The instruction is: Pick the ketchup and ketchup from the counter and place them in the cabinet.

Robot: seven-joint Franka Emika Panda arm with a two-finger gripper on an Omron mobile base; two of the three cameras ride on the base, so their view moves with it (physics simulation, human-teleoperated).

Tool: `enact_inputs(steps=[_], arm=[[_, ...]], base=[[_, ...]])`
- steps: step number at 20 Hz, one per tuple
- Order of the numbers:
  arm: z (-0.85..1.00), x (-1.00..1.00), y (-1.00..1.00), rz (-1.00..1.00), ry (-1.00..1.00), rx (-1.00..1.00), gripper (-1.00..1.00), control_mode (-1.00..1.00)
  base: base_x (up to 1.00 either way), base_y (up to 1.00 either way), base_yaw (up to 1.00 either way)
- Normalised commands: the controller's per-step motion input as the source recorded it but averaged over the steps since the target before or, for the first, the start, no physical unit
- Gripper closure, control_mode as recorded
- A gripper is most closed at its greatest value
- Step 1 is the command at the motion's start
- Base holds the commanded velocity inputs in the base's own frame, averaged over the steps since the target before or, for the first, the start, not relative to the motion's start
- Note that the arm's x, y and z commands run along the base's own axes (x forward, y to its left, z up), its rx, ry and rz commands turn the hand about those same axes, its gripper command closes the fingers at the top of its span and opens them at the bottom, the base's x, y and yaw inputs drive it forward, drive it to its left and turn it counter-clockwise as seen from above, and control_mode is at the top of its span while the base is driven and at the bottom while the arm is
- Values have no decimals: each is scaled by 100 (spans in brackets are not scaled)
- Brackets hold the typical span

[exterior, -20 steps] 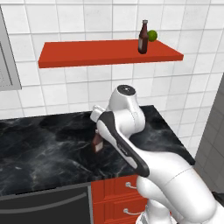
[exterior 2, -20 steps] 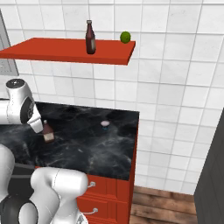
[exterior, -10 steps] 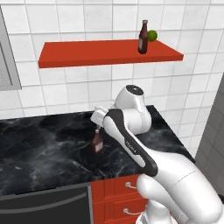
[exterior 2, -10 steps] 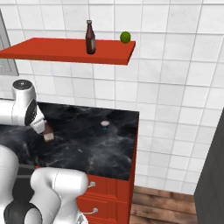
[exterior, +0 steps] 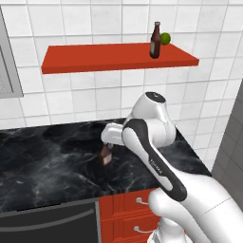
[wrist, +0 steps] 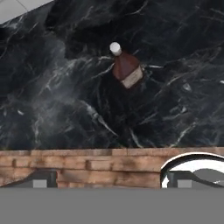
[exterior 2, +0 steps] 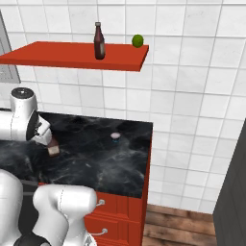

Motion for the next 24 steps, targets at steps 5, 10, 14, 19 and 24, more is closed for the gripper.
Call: enact_inputs(steps=[5,10,14,19,24], arm=[[0,-3,-30,37,-15,-16,-100,-100],[0,18,-20,37,-17,-7,-100,-100],[-1,28,-25,50,-11,9,-100,-100],[-8,24,-13,54,0,7,-100,-100],[-9,19,0,49,-1,0,-100,-100]], base=[[0,0,0],[0,0,0],[0,0,0],[0,0,0],[0,0,0]])
